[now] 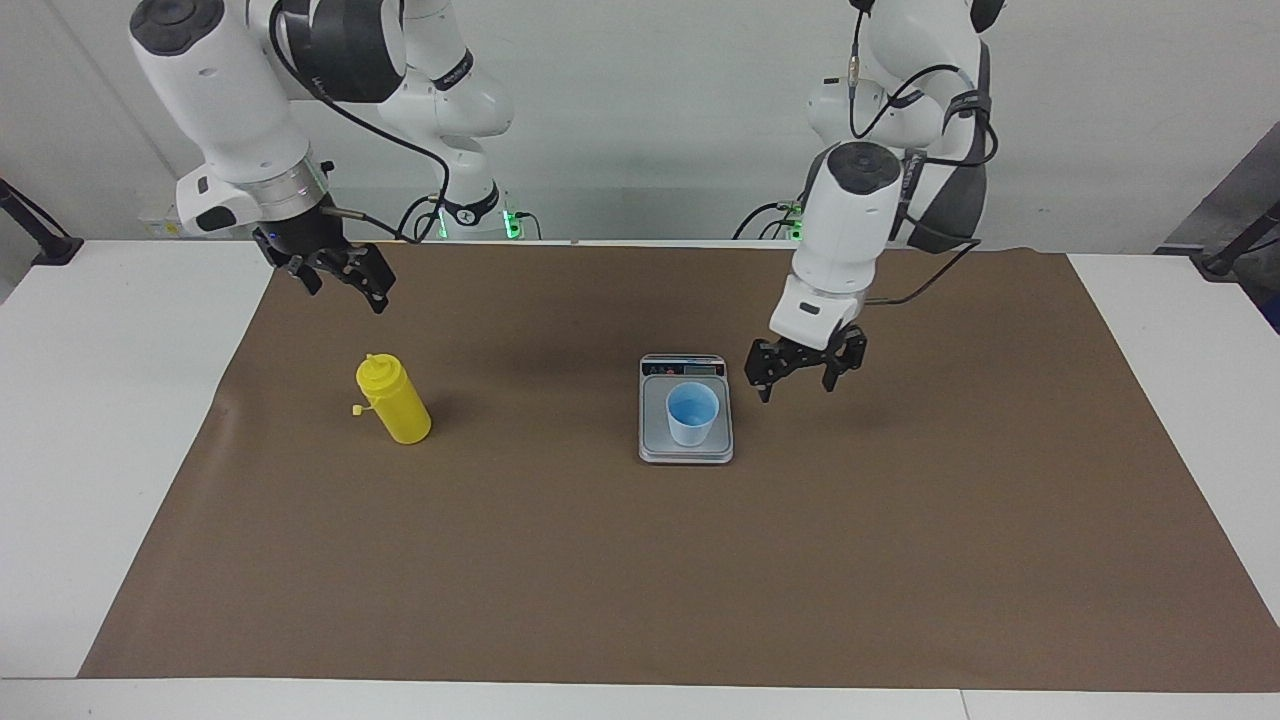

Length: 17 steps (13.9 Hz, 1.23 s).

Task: Pour seasoning into cup on scale with both arms
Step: 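Release the cup on the scale and withdraw the left gripper, then grasp the yellow squeeze bottle with the right gripper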

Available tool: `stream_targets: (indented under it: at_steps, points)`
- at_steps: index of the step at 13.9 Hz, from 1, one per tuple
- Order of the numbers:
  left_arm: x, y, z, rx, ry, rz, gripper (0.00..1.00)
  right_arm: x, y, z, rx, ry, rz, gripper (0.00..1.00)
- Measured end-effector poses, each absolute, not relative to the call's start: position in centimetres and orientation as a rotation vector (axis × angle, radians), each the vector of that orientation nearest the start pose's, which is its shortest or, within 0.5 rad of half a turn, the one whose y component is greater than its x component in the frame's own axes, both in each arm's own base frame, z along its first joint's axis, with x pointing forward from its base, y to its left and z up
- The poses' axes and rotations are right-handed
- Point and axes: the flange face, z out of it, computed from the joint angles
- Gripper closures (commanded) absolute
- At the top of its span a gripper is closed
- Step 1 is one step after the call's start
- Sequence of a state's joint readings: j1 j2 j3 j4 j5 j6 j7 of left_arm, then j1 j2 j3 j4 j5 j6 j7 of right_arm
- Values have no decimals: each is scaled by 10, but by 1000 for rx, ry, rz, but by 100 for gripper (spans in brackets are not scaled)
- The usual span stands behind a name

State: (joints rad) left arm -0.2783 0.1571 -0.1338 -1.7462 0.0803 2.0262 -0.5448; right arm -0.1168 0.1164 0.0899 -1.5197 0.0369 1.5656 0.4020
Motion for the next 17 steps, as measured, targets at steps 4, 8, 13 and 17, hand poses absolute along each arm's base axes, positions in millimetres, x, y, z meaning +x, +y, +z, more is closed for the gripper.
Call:
stream_targets:
  at_steps: [4,8,13,17]
  points:
    - [574,-174,524,-3133,-31,-164,0,637,-64,535,-2882,916,235,0]
    - [568,-105,556,-3137,103,-133,0,664,-96,482,-2774,1090,343,0]
    - [563,-70,593,-3126,188,-98,0,674,-112,429,-2566,1270,504,0]
    - [562,-57,591,-3124,186,-68,0,677,-113,392,-2484,1336,623,0]
